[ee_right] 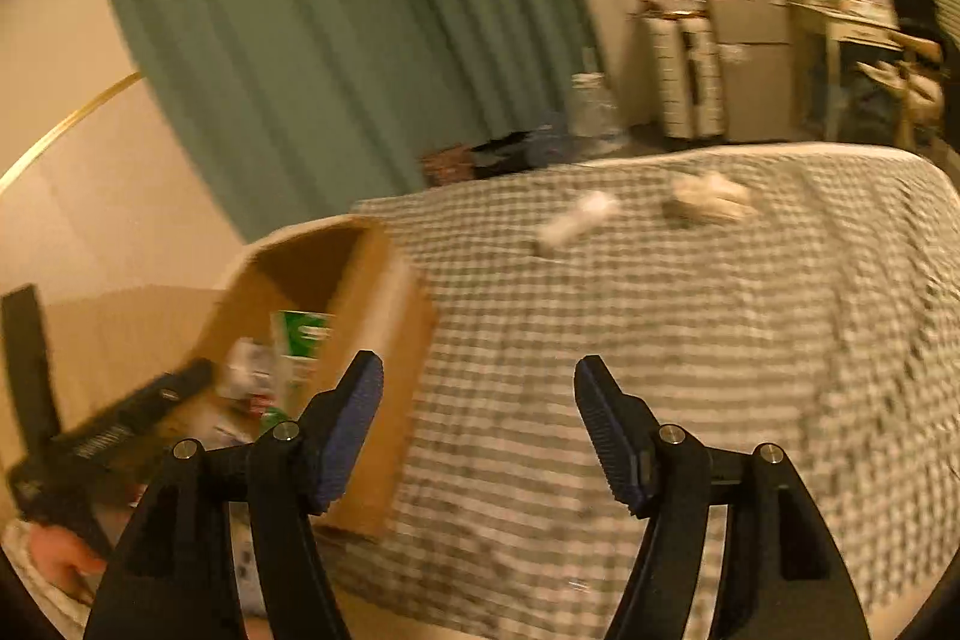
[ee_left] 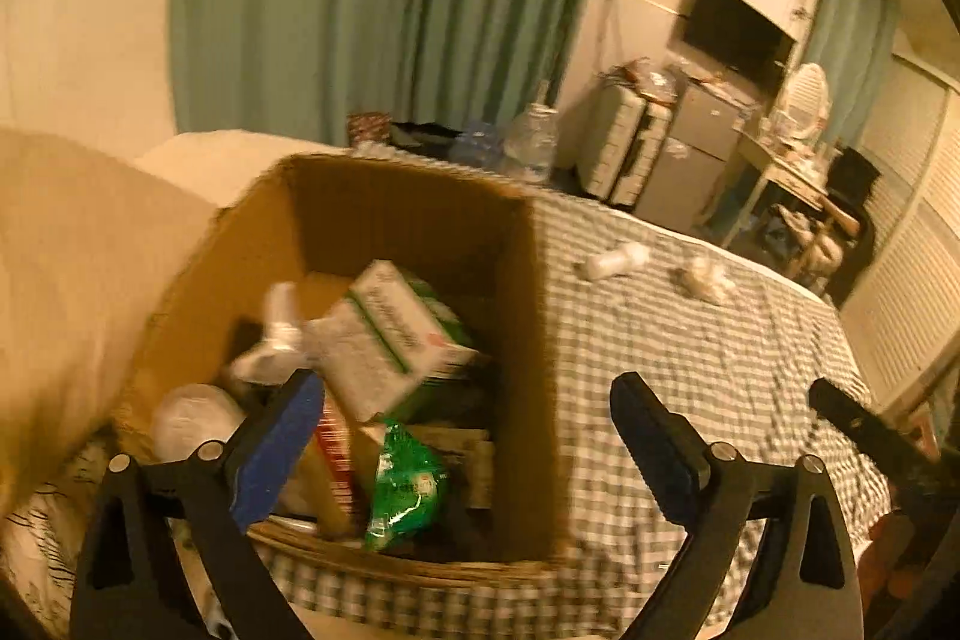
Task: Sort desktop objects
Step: 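Carry the green packet and comb over the box and open both tools, then move both open tools back toward the white bottle and lace cloth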
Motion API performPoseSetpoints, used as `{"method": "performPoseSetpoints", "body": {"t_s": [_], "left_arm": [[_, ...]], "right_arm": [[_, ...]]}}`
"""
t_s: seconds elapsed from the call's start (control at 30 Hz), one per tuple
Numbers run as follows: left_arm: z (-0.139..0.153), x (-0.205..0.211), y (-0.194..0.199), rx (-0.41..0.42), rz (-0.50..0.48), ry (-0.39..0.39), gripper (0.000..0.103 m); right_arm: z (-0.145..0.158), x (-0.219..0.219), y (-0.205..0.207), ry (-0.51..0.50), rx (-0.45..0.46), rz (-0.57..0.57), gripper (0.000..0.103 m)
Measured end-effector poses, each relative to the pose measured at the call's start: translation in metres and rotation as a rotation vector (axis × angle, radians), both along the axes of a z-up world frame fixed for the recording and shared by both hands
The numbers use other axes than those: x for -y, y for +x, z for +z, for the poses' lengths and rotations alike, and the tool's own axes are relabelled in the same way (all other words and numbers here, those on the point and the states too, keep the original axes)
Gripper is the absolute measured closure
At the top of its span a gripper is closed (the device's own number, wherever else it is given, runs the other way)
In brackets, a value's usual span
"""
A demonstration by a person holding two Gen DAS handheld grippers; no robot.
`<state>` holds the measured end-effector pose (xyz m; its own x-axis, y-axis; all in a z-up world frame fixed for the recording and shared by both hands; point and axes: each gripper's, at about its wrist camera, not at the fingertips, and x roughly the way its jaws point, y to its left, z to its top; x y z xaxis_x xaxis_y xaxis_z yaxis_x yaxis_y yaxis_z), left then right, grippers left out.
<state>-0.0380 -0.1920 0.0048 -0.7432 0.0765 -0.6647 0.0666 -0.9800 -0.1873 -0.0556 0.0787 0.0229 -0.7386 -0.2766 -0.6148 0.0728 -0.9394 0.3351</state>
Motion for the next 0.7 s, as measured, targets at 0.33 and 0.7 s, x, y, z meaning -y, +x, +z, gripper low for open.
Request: {"method": "performPoseSetpoints", "body": {"t_s": [0.33,0.7], "left_arm": [[-0.004,-0.115,-0.03,0.009,-0.177,-0.047,0.001],[-0.049,-0.181,-0.151,0.048,-0.117,-0.138,0.001]], "right_arm": [[0.001,-0.08,0.011,0.005,-0.019,-0.112,0.026],[-0.024,-0.134,-0.089,0.099,-0.041,-0.098,0.02]]}}
